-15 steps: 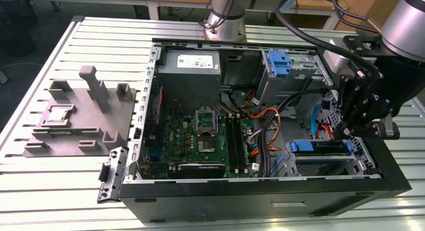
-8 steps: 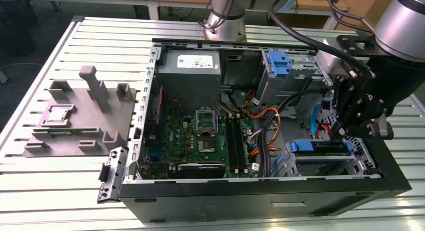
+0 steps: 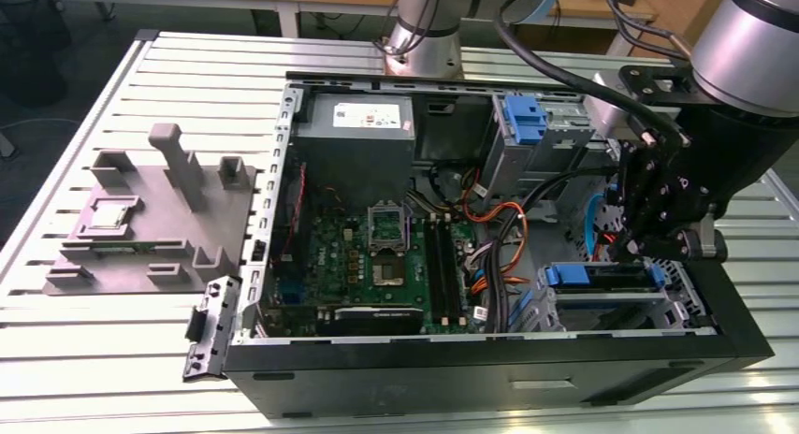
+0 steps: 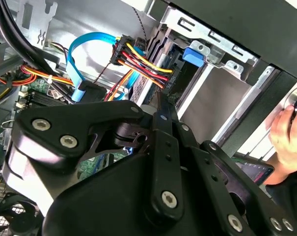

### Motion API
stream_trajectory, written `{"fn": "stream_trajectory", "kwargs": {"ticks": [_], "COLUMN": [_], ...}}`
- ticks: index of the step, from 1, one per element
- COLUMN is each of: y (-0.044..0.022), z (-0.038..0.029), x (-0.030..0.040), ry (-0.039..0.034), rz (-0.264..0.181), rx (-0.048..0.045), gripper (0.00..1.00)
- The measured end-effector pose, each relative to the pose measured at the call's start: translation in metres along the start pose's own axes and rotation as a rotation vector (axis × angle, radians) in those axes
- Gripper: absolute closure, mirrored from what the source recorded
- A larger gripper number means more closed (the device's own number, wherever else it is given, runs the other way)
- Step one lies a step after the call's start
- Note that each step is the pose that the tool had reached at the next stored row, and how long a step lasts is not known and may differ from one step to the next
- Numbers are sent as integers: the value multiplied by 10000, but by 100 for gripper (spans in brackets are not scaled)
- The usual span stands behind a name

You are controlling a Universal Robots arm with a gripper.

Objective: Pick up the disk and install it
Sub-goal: 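Insert the second disk wire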

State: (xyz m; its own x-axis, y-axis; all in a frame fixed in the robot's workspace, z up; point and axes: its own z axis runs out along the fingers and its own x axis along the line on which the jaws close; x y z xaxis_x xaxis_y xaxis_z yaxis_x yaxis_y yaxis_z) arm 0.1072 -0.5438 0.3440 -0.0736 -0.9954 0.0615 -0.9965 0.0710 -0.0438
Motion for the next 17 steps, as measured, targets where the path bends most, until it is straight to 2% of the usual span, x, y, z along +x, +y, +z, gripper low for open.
{"fn": "stream_trajectory", "kwargs": {"ticks": [11,17], "y": [-2,-7], "z": [0,-55], "x": [1,3], "ry": [-3,-21], "rz": [0,-14], "rx": [-15,-258], "gripper": [90,90]}}
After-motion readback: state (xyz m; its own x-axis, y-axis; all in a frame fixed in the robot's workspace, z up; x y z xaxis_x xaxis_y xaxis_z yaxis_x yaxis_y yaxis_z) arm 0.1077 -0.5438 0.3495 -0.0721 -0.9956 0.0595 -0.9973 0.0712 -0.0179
